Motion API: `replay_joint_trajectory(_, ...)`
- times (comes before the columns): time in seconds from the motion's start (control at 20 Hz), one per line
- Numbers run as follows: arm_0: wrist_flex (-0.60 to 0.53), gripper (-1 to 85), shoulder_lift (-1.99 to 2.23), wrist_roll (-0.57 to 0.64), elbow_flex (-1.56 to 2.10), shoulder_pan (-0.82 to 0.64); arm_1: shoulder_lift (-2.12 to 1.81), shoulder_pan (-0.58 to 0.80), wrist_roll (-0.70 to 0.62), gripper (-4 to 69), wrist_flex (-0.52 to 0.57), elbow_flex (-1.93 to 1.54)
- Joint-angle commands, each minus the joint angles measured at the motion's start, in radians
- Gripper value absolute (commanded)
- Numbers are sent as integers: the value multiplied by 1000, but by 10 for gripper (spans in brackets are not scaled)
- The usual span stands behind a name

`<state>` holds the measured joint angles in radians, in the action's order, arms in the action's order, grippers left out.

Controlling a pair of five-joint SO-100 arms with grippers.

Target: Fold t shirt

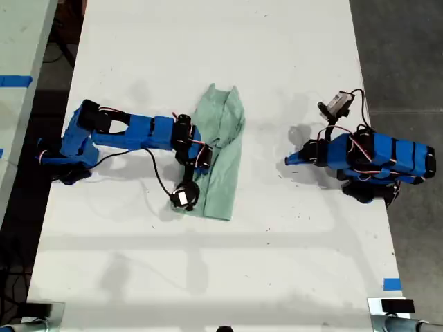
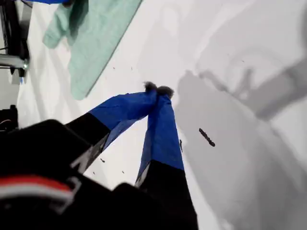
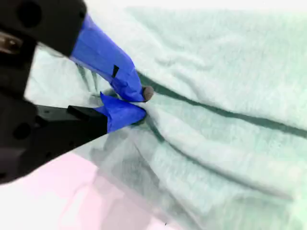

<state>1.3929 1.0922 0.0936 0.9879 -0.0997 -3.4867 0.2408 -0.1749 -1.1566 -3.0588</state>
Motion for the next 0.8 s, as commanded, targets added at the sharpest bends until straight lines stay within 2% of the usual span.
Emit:
replay_joint_trajectory(0.0, -23, 222, 12, 21, -80, 28, -17, 3, 11, -11, -11, -55)
replay_joint_trajectory(0.05, -8, 226, 32, 28, -78, 25, -17, 3, 11, -11, -11, -55)
replay_joint_trajectory(0.15, 31, -1, 115, 40, -54, 5, -17, 3, 9, -11, -9, -55)
replay_joint_trajectory(0.25, 66, -1, 259, 57, -3, -11, -17, 3, 9, -11, -9, -55)
replay_joint_trajectory(0.4, 48, -1, 658, 46, 244, -34, -17, 3, 8, -11, -9, -55)
replay_joint_trajectory(0.45, -51, -1, 864, 40, 466, -40, -17, 3, 8, -11, -9, -55)
replay_joint_trajectory(0.55, -337, -2, 1358, 26, 1068, -92, -17, 5, 3, -11, -8, -55)
replay_joint_trajectory(0.6, -425, -2, 1555, 25, 1321, -133, -17, 5, 3, -11, -8, -55)
replay_joint_trajectory(0.75, -560, -2, 1979, -2, 1899, -193, -17, 5, 5, -11, -6, -55)
